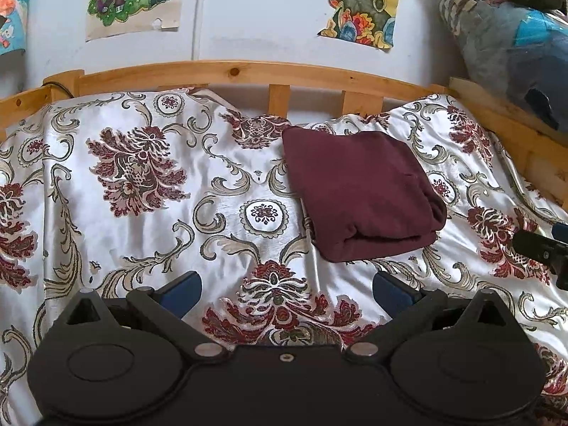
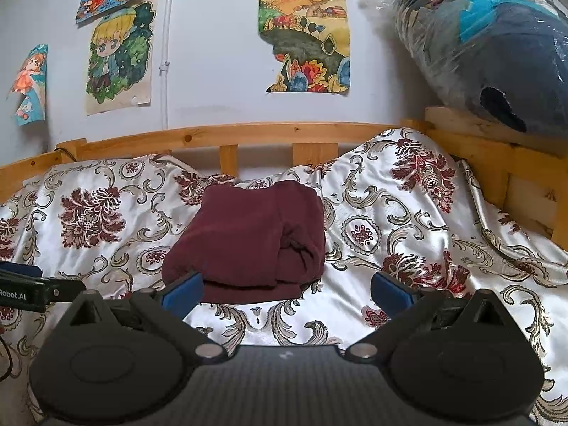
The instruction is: Fold small clothes
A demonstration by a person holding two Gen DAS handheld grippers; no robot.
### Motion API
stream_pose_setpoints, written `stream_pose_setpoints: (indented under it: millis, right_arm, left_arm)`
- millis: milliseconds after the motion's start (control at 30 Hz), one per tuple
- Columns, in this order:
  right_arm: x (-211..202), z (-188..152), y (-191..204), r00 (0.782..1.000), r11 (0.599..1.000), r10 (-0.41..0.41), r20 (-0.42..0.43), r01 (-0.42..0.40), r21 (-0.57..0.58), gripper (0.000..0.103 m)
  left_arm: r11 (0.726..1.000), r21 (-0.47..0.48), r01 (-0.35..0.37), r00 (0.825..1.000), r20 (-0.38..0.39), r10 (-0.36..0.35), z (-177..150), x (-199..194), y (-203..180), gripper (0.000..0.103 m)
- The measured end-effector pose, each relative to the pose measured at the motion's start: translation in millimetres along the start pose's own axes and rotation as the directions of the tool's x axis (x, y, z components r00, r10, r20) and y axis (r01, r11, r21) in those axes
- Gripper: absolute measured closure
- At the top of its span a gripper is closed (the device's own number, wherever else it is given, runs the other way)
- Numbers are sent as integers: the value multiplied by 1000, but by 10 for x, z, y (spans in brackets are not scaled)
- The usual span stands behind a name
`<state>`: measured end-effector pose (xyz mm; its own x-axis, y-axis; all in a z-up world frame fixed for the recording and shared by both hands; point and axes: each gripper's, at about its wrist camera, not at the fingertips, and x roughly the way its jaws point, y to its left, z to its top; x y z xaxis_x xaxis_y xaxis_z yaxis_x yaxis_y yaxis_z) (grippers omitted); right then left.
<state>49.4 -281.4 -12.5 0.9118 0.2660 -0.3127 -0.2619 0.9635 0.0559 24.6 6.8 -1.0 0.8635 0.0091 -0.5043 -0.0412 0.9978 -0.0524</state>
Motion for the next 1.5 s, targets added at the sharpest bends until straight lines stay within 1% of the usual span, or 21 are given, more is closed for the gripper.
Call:
stream_pose_setpoints:
  millis: [400,1500]
  right_arm:
    - [-9,1,-5,1000,1000,1,2,-1,6,0]
    - [0,-29,14,1000,1000,4,-13,-4,28,0]
  left_arm:
    - [1000,28,1,1000,16,-2,-1,-30,-43,1]
    - [999,31,10,1000,13,-11,-2,-26,-51,1]
